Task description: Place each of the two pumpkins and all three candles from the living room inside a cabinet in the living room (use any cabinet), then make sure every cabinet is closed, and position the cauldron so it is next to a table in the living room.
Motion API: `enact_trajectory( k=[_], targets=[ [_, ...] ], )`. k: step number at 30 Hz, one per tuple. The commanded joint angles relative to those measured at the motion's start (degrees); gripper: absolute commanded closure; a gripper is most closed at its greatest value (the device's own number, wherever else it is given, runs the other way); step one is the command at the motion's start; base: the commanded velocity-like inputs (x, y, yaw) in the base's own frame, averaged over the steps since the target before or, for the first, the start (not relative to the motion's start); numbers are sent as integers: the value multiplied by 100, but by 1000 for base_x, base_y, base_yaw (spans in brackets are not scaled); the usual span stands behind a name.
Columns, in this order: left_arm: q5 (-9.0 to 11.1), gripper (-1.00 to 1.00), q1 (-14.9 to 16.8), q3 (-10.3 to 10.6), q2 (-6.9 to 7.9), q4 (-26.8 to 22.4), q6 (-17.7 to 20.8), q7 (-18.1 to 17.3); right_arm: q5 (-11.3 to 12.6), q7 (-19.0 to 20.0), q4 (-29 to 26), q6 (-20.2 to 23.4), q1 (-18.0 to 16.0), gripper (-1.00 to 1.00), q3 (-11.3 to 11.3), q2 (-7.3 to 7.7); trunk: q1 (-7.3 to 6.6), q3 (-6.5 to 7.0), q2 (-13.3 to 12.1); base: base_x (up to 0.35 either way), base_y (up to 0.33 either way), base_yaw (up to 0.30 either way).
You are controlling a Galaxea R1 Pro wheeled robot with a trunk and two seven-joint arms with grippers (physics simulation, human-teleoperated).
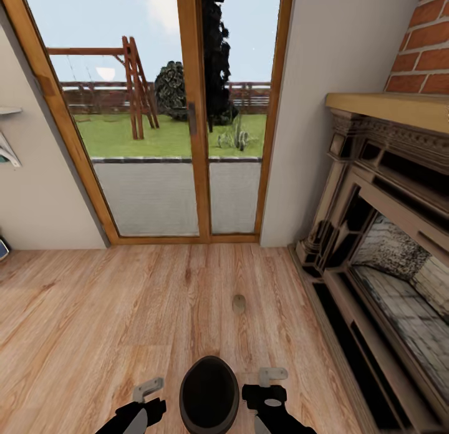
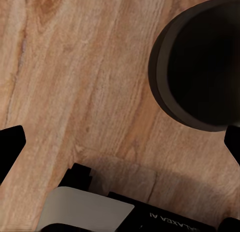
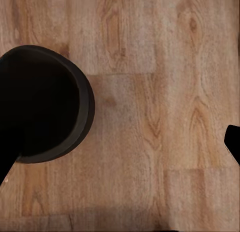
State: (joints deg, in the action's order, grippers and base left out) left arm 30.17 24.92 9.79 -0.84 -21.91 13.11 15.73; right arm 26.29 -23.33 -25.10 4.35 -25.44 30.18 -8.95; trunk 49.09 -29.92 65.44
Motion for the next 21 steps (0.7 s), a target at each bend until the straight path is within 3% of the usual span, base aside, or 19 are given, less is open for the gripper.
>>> enact_trajectory(
  k=[1,6,21],
  targets=[
    [52,-100,0,47,3,-8,20,49,28,-47,-6,-32,-5,-100,50,8,-22,13,-38,0,0,0],
    [54,-100,-4,37,-3,10,-19,45,27,-33,8,-294,-5,-100,59,2,-132,103,-239,0,0,0],
    [-55,-100,-5,110,-109,12,-236,53,25,-23,-35,-330,-5,-100,72,-2,-462,372,-840,0,0,0]
  ],
)
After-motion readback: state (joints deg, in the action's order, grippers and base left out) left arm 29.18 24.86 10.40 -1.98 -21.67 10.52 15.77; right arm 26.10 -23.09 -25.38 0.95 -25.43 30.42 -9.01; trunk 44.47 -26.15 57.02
